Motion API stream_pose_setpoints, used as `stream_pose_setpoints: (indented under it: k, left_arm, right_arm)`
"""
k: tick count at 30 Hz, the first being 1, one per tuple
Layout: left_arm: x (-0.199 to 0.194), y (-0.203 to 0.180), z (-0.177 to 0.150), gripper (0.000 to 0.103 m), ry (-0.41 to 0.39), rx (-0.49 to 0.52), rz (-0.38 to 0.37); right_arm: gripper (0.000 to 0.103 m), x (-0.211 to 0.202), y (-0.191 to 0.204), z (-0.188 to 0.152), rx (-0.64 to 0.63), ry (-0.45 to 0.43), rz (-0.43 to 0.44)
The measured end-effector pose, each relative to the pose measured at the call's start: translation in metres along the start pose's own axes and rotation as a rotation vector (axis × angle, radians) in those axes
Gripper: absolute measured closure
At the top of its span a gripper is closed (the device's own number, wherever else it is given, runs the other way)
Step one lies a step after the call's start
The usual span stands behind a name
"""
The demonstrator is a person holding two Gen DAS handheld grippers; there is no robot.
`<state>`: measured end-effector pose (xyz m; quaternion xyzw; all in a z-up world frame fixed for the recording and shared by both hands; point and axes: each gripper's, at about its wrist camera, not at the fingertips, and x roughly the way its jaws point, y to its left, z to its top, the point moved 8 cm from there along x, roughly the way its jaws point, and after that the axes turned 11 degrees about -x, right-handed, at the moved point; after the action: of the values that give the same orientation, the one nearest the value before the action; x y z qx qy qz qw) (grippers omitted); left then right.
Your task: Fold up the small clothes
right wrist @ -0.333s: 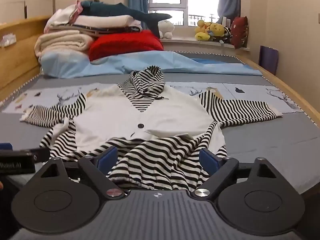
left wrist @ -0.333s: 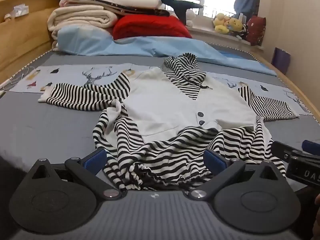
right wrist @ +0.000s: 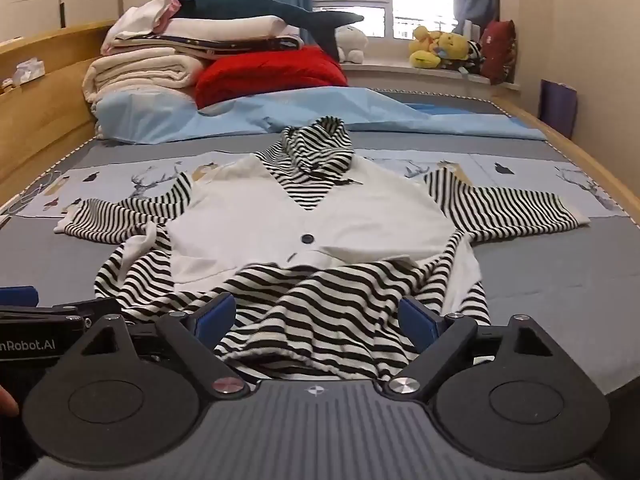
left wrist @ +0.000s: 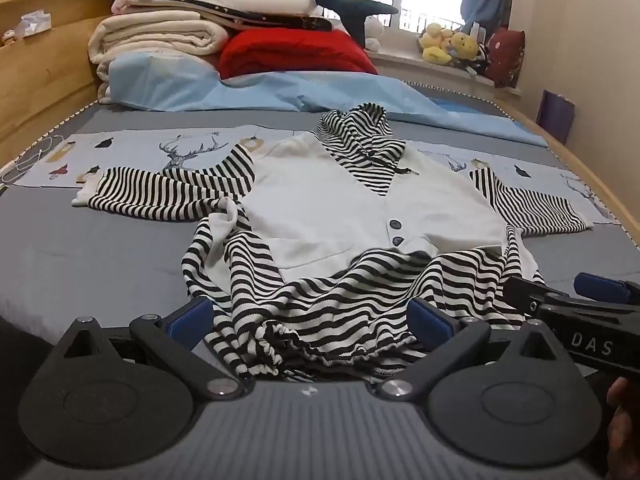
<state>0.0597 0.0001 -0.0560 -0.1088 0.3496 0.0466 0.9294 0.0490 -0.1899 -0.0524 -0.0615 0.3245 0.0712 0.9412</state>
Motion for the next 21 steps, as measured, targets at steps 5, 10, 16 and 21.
stream_pose_setpoints:
  k: [5, 10, 16, 21]
  left_arm:
    - [0.005, -0.001, 0.000, 0.000, 0.009, -0.013, -0.006]
    - [0.014, -0.002, -0.007, 0.000, 0.035, -0.015, -0.023]
    - [0.023, -0.005, -0.010, 0.000, 0.055, -0.014, -0.028]
    - [0.024, -0.003, -0.009, 0.000, 0.056, -0.026, -0.026]
  right_arm:
    - [0.014, 0.004, 0.006, 0.005, -0.004, 0.012, 0.045]
    - [0.020, 0.006, 0.012, 0.002, -0.025, 0.018, 0.042]
    - [0.024, 0.013, 0.009, -0.003, -0.015, 0.043, 0.034]
    - [0.024, 0.018, 0.009, -0.006, -0.011, 0.060, 0.058]
